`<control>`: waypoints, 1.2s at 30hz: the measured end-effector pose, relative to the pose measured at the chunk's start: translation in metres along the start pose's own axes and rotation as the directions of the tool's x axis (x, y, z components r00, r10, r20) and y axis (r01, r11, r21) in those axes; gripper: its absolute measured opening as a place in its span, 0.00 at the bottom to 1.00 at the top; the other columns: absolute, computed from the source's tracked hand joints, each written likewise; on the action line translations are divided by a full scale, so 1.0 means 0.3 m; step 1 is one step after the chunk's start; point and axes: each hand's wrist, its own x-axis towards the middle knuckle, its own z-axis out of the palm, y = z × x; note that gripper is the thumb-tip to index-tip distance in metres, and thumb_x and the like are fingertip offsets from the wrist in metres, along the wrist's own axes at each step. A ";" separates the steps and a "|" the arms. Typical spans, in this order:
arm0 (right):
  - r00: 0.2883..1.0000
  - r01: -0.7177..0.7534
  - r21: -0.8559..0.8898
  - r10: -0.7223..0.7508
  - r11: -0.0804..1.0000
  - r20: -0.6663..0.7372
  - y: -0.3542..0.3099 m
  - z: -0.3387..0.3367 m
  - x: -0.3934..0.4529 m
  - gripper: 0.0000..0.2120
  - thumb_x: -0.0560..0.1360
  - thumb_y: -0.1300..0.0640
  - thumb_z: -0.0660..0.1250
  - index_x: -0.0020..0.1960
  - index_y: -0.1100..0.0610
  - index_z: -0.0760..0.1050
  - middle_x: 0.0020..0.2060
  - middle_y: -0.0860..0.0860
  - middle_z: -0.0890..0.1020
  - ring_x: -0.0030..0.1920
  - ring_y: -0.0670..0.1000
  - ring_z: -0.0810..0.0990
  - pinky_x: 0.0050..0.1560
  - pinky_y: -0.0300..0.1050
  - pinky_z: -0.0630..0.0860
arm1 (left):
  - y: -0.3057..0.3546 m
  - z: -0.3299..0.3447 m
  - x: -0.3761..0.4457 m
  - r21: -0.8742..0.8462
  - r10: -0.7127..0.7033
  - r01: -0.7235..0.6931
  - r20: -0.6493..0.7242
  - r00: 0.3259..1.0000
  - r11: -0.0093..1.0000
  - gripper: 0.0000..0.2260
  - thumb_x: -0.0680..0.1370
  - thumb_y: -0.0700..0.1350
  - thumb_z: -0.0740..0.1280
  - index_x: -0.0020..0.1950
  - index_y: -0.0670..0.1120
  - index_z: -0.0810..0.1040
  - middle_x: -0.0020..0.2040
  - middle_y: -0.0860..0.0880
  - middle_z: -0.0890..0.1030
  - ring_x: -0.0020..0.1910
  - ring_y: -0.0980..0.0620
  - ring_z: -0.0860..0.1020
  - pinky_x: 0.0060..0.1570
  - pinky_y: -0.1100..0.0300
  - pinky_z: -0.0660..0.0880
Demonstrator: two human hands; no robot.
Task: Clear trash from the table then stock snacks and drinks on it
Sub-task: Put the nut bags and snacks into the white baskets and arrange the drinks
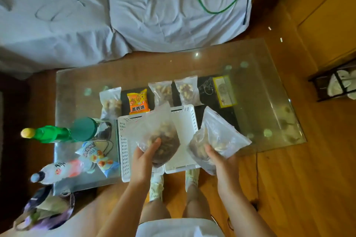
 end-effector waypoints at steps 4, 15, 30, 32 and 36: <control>0.991 -0.110 -0.067 0.115 0.992 0.067 0.063 0.065 0.202 0.29 0.72 0.51 0.69 0.70 0.49 0.62 0.66 0.52 0.71 0.66 0.53 0.71 0.67 0.56 0.69 | -0.110 0.102 0.164 -0.060 -0.034 0.028 -0.089 0.995 0.998 0.04 0.76 0.43 0.66 0.48 0.50 0.78 0.42 0.54 0.85 0.43 0.58 0.82 0.38 0.67 0.77; 0.981 -0.082 -0.223 0.118 0.971 0.152 0.408 0.119 0.464 0.18 0.72 0.53 0.68 0.59 0.51 0.67 0.62 0.51 0.74 0.61 0.53 0.75 0.58 0.51 0.76 | -0.483 0.140 0.459 -0.004 -0.046 0.046 -0.068 0.997 0.999 0.10 0.72 0.49 0.68 0.53 0.54 0.80 0.55 0.54 0.82 0.49 0.65 0.79 0.46 0.75 0.73; 0.937 0.349 -0.755 -0.209 0.554 0.280 0.383 0.150 0.553 0.11 0.74 0.52 0.66 0.49 0.60 0.79 0.45 0.52 0.75 0.41 0.49 0.76 0.37 0.33 0.71 | -0.400 0.157 0.485 0.804 0.233 -0.145 0.008 0.972 0.576 0.07 0.73 0.41 0.70 0.50 0.44 0.84 0.44 0.46 0.83 0.40 0.47 0.80 0.41 0.57 0.77; 0.926 0.376 -0.733 -0.207 0.567 0.315 0.361 0.149 0.533 0.11 0.75 0.54 0.65 0.46 0.61 0.80 0.41 0.52 0.76 0.40 0.51 0.77 0.35 0.37 0.73 | -0.377 0.161 0.474 0.793 0.291 -0.152 -0.034 0.956 0.590 0.06 0.73 0.40 0.69 0.48 0.44 0.84 0.41 0.46 0.83 0.37 0.47 0.79 0.37 0.60 0.75; 0.892 0.414 -0.621 -0.160 0.666 0.423 0.339 0.146 0.475 0.11 0.75 0.53 0.64 0.45 0.60 0.80 0.39 0.52 0.81 0.38 0.50 0.80 0.34 0.44 0.77 | -0.360 0.158 0.427 0.722 0.302 -0.149 -0.087 0.949 0.676 0.05 0.72 0.39 0.70 0.46 0.44 0.84 0.35 0.53 0.81 0.32 0.58 0.77 0.35 0.72 0.71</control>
